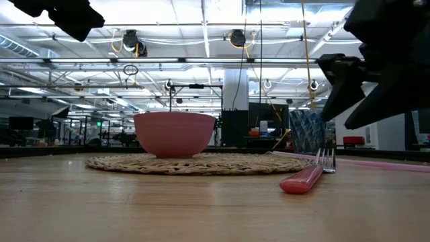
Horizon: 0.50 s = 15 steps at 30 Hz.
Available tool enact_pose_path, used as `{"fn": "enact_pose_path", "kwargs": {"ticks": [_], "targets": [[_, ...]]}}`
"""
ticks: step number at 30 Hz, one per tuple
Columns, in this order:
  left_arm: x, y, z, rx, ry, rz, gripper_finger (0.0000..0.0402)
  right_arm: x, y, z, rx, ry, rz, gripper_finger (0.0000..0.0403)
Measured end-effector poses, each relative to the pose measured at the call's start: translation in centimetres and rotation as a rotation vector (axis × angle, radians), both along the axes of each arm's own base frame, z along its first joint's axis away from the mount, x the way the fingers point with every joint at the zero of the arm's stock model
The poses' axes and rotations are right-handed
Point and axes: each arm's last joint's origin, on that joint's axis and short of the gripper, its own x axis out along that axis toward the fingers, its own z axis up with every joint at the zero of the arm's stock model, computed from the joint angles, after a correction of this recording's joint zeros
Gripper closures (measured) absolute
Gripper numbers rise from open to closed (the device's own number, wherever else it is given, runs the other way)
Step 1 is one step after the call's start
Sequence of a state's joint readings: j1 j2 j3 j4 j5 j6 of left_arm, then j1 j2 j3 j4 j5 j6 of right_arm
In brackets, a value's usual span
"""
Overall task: Pick & Place Utensil
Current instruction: Put the pink fork into the pink bowl
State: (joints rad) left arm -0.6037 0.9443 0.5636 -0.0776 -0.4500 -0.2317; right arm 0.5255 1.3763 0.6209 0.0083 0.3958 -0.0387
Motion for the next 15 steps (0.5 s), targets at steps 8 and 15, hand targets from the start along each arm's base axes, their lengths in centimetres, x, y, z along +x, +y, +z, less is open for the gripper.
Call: {"fn": "enact_pose_path", "kwargs": {"ticks": [8, 15], "targets": [[0.0, 0.0, 0.0, -0.003, 0.000, 0.007, 0.0231, 1.6, 0.1, -0.2, 0.172, -0.048, 0.055, 0.0243], [0.0, 0.0, 0.0, -0.014, 0.001, 0.013, 0.0231, 3.4, 0.8, -1.6, 0.240, -0.059, 0.167, 0.0243]]}}
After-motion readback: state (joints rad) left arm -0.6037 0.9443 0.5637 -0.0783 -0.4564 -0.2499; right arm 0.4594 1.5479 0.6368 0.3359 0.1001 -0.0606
